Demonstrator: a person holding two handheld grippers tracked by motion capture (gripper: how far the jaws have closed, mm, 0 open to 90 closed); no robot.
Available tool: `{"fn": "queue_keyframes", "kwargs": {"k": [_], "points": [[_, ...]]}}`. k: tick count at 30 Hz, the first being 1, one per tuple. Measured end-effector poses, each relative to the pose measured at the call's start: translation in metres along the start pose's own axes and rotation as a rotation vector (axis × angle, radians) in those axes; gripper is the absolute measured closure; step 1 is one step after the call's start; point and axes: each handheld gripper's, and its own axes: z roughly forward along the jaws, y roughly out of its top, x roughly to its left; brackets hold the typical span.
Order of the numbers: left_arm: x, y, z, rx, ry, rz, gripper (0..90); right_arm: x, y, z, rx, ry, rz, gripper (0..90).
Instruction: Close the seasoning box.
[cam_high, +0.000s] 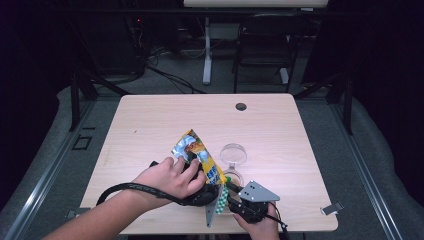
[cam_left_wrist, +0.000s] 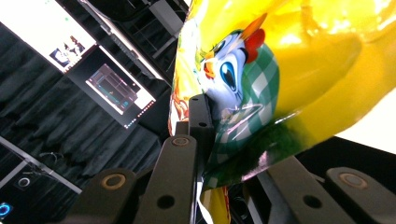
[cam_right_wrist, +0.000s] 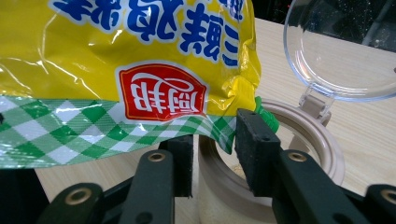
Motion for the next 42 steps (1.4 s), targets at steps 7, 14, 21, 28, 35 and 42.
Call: {"fn": "queue_keyframes", "kwargs": {"k": [7, 14, 21, 28, 35, 42], "points": [[0.0005, -0.0012, -0.0002, 0.003, -0.003, -0.002, 85.4, 0.0016, 0.0, 0.0006, 0.007, -0.006, -0.021, 75.5], [0.002, -0.0029, -0.0012, -0.002, -0.009, -0.018, 85.6, 0.0028, 0.001, -0.0001, 0.015, -0.012, -0.038, 80.2], [0.0027, -0.0054, -0.0006, 0.007, -0.008, -0.028, 85.9, 0.0024, 0.0004, -0.0008, 0.002, -0.015, -0.007, 86.7], [0.0037, -0.0083, 0.0008, -0.001, -0.013, -0.047, 86.1, -0.0046, 0.0002, -0.0042, -0.008, 0.005, 0.071, 89.3], [0.0053, -0.0069, 0.0002, -0.023, -0.036, -0.054, 86.2, 0.0013, -0.0004, -0.005, -0.023, -0.038, -0.003, 79.2], [0.0075, -0.005, -0.0006, -0.027, -0.023, -0.058, 86.2, 0.004, 0.0006, -0.0051, 0.001, -0.063, -0.056, 84.4]]}}
